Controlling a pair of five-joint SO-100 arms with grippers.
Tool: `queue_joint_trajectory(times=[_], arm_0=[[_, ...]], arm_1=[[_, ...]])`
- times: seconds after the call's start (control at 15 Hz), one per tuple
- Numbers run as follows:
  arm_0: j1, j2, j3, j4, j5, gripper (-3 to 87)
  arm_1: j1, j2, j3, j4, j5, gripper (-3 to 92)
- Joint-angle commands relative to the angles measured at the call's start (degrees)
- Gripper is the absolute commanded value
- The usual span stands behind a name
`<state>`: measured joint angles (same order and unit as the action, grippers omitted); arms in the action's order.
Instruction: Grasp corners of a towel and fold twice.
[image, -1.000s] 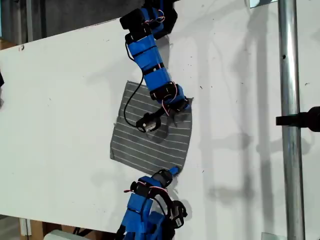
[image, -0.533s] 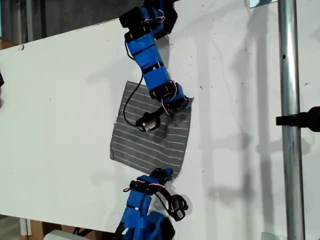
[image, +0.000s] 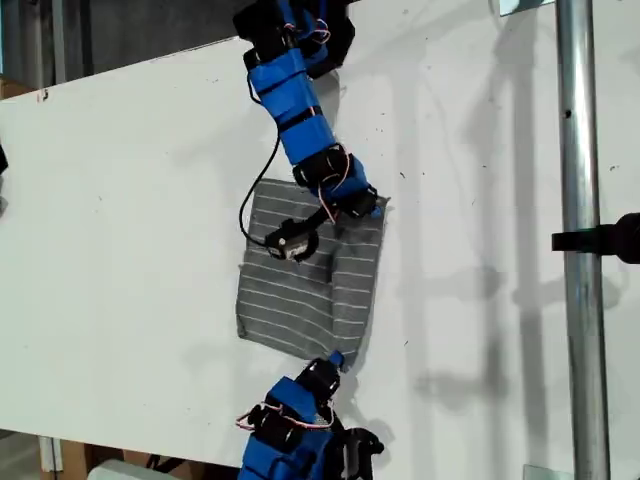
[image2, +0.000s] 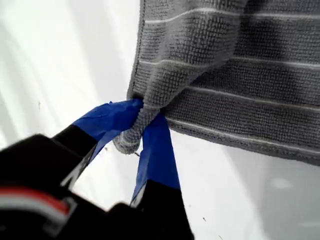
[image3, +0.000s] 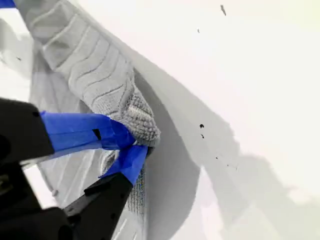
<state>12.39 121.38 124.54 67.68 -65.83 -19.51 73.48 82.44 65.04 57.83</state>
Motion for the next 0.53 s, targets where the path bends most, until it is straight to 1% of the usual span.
queue_joint_trajectory(times=[0.0,0.07,0.13,0.2,0.33,0.47], arm_0=[[2.72,9.14,1.41,-4.22,1.49,-2.7],[2.99,11.07,2.64,-5.80,2.20,-2.7],[1.85,12.22,2.29,-5.98,3.34,-2.7],[-1.85,12.66,1.23,-5.10,5.27,-2.7],[-13.71,12.48,0.53,-3.25,10.90,-2.7],[-26.37,10.46,0.62,-2.99,17.31,-2.7]], arm_1=[[-5.01,4.13,-5.98,-0.09,-3.43,-0.1],[-6.15,3.52,-7.82,-0.09,-4.48,-0.1],[-5.19,5.10,-7.82,1.41,-4.22,-0.1],[-2.29,8.26,-6.24,4.13,-3.96,-0.1],[7.03,16.08,0.62,7.03,-5.62,-0.1],[17.58,21.27,6.06,9.14,-9.76,-0.1]])
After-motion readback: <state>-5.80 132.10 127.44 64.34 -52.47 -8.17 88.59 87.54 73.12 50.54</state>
